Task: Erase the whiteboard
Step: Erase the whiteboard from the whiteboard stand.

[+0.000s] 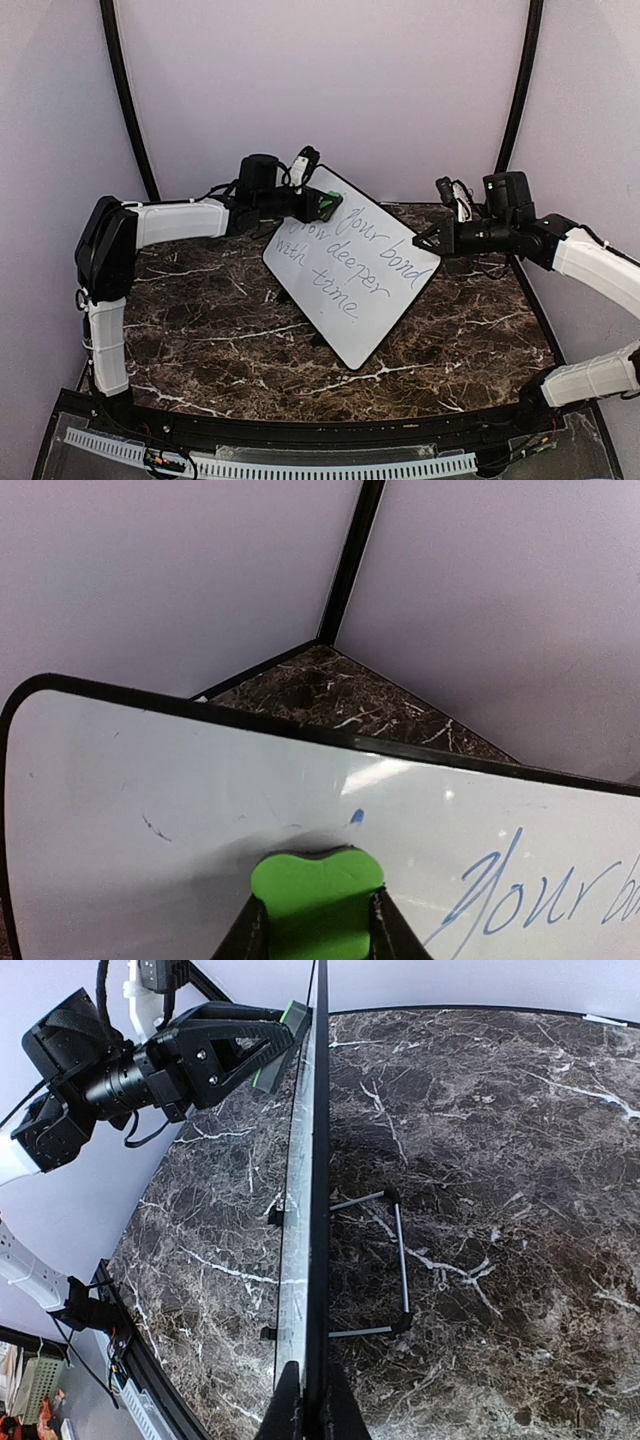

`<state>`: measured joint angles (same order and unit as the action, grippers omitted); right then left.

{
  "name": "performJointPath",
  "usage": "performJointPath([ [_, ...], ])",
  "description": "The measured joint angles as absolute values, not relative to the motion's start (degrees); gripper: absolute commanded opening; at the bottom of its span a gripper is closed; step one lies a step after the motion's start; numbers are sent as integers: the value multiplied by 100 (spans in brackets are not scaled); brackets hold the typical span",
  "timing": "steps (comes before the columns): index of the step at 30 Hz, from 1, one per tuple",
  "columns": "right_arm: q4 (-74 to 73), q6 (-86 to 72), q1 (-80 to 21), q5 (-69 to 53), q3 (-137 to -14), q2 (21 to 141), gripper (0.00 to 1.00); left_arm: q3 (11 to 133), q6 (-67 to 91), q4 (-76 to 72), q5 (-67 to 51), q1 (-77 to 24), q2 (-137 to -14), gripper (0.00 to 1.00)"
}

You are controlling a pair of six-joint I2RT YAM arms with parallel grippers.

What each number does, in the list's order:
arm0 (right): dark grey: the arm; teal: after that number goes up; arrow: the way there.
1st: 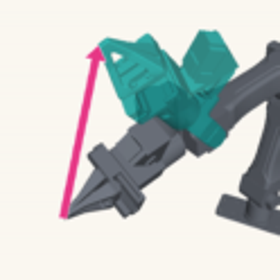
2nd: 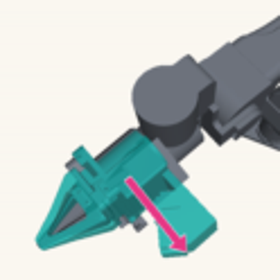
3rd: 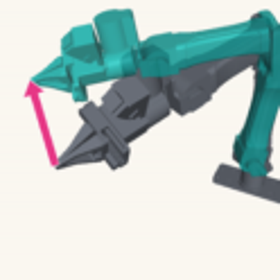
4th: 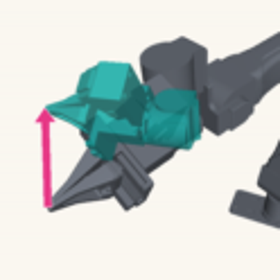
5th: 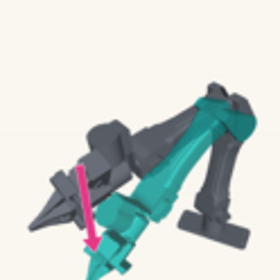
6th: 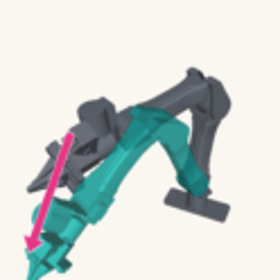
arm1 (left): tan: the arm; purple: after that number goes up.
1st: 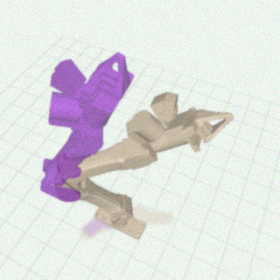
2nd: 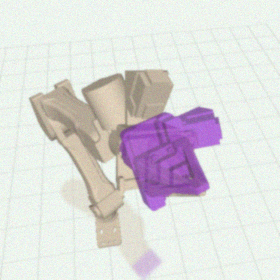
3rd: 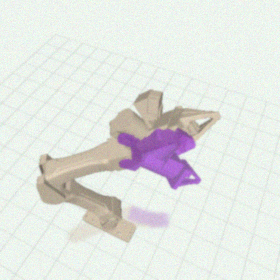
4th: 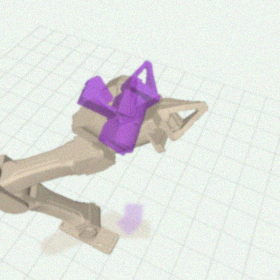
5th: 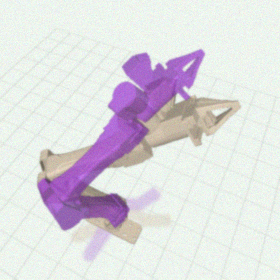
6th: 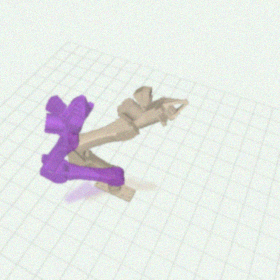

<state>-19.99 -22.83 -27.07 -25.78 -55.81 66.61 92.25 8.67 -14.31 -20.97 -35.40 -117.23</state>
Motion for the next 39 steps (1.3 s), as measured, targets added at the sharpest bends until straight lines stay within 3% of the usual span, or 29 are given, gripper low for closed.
performJointPath([
  [9, -1962, -2281, -2722, -2589, -5553, 6637, 0, 8794, 1144, -1697, -2228, -3061, -11649, 16],
  [16, -1938, -2274, -2751, -2585, -5553, 6630, 0, 9535, 1227, -1643, -2211, -2805, -12070, 16],
  [25, -1951, -2276, -2751, -2576, -5553, 6630, 0, 9754, 1267, -1640, -2255, -2840, -12195, 16],
  [39, -2086, -2344, -2749, -2499, -5553, 6630, 0, 9048, 1221, -2237, -2287, -3183, -12031, 15],
])
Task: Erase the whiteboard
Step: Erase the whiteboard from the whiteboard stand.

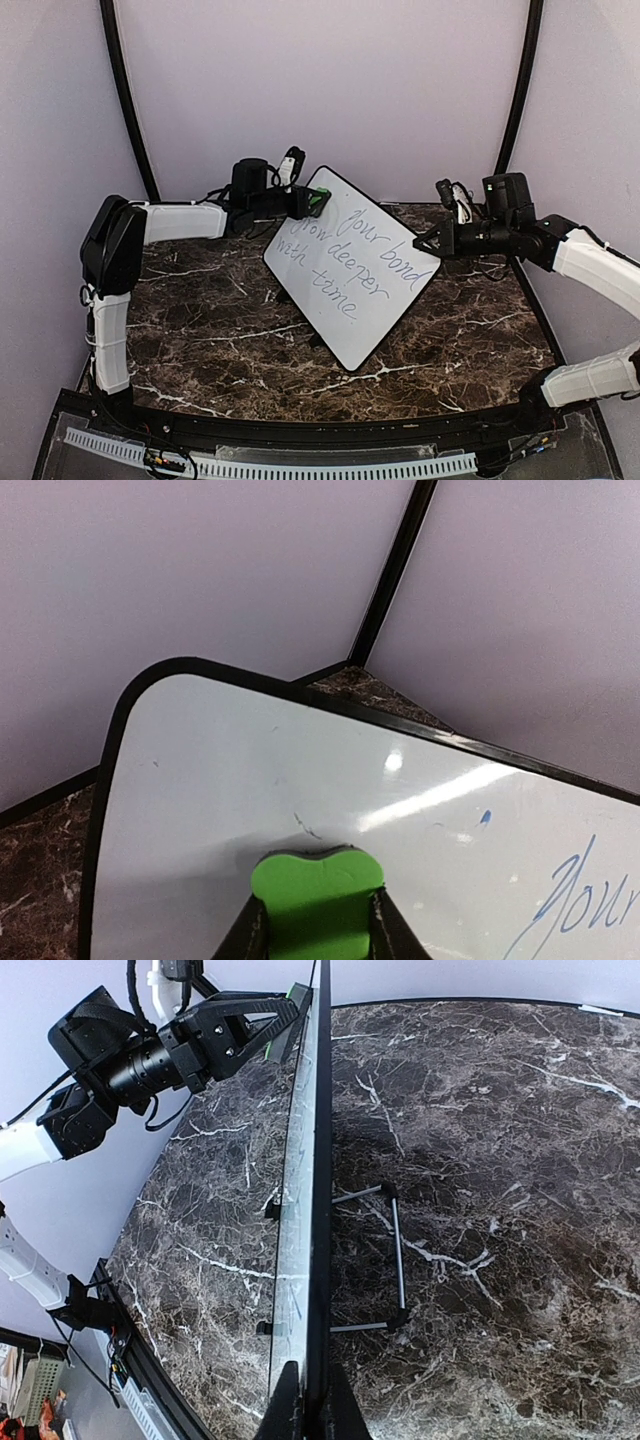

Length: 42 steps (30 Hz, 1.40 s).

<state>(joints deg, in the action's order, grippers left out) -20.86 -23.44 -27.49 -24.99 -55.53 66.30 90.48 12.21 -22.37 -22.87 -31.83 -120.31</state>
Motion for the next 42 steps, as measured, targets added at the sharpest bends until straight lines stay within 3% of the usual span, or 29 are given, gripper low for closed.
performJointPath([
  [8, -2082, -2344, -2749, -2499, -5548, 6630, 0, 9026, 1223, -2250, -2150, -3218, -12005, 15],
  [21, -1953, -2222, -2799, -2630, -5548, 6630, 0, 10014, 1013, -1741, -1857, -3286, -12079, 14],
  [33, -1992, -2296, -2799, -2543, -5548, 6630, 0, 8138, 1059, -2246, -1896, -3291, -11437, 14],
  [42, -1994, -2298, -2799, -2543, -5548, 6630, 0, 8195, 998, -2126, -1955, -3293, -11413, 14],
])
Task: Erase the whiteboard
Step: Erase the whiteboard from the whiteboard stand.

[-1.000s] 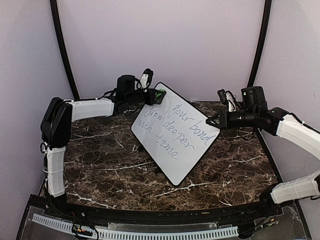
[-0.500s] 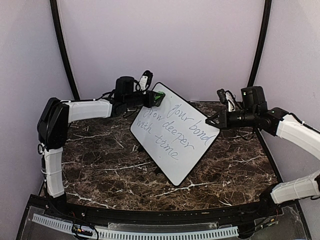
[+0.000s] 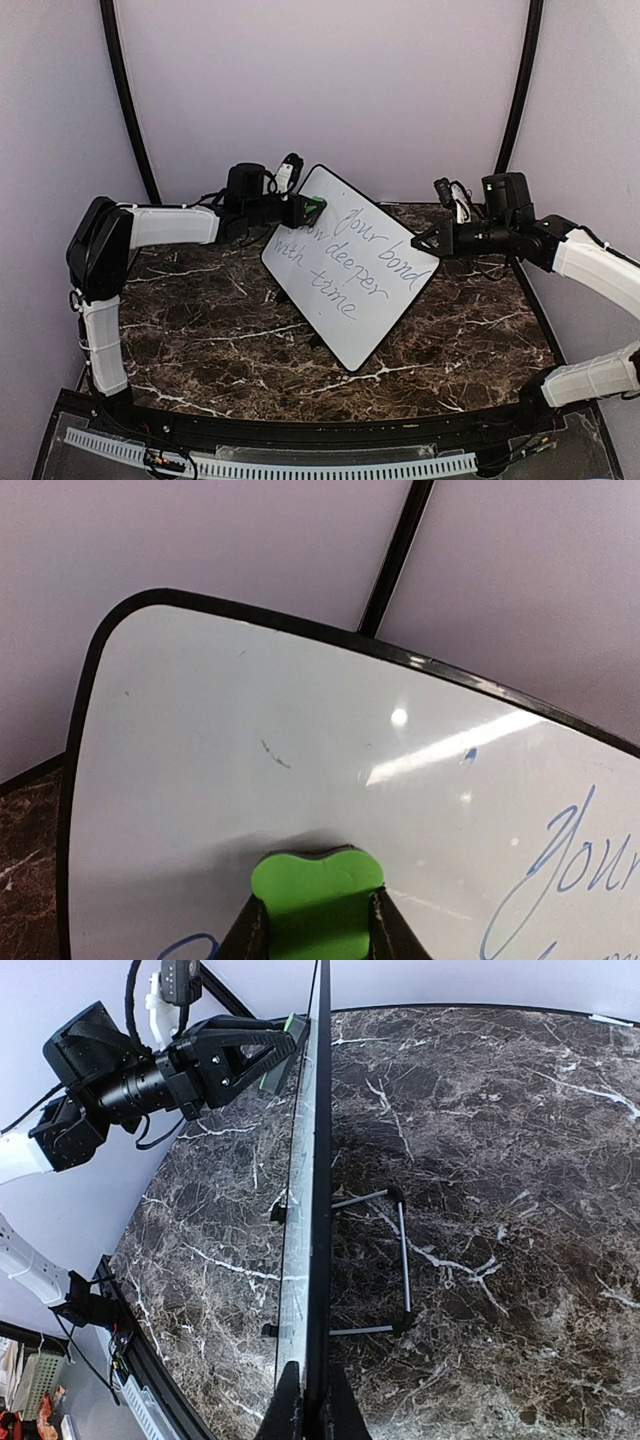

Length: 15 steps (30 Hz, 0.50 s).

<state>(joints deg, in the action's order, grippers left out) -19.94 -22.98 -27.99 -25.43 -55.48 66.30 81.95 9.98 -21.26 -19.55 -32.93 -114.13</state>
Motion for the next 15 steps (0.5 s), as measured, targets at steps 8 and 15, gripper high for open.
performJointPath([
  [8, -1979, -2296, -2810, -2554, -5548, 6630, 0, 9345, 635, -1584, -1959, -3470, -11740, 14],
  [15, -1981, -2296, -2812, -2545, -5548, 6630, 0, 9463, 513, -1492, -1981, -3516, -11786, 13],
])
